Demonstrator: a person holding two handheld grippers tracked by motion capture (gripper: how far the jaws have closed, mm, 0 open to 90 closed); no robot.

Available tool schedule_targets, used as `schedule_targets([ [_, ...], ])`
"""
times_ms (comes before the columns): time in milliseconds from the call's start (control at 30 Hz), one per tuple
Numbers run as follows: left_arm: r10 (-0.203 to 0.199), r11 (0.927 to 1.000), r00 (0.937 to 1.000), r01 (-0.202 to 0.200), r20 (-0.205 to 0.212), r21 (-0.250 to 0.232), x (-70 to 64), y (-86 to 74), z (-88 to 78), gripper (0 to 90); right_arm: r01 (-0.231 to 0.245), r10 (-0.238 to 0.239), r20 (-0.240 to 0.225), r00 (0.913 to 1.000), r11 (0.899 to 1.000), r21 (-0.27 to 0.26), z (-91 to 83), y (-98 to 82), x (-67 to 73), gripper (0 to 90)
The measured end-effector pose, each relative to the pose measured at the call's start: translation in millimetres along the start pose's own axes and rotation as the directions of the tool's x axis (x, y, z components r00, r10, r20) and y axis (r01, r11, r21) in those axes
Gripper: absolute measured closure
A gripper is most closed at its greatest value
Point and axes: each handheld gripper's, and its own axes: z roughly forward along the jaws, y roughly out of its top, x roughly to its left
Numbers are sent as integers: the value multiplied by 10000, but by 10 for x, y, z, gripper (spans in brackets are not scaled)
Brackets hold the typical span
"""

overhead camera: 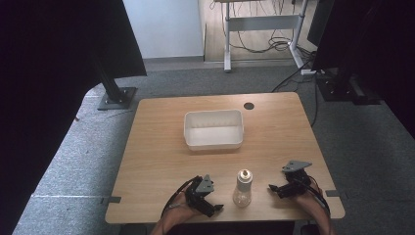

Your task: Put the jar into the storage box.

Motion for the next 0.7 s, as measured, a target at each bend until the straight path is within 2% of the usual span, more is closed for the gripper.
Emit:
schedule_targets([
  [200, 3, 10000, 10000, -3, 29, 32, -4, 2, 7, 32, 280, -282, -240, 9993, 9996, -54, -28, 29, 36, 47],
  [367, 15, 10000, 10000, -15, 34, 47, -4, 3, 7, 28, 574, -569, -411, 9975, 9983, 105, -49, 57, 90, 48],
  [700, -5, 10000, 10000, 5, 23, 38, -4, 3, 8, 28, 668, -669, -557, 9962, 9978, -49, -152, 128, 136, 34],
])
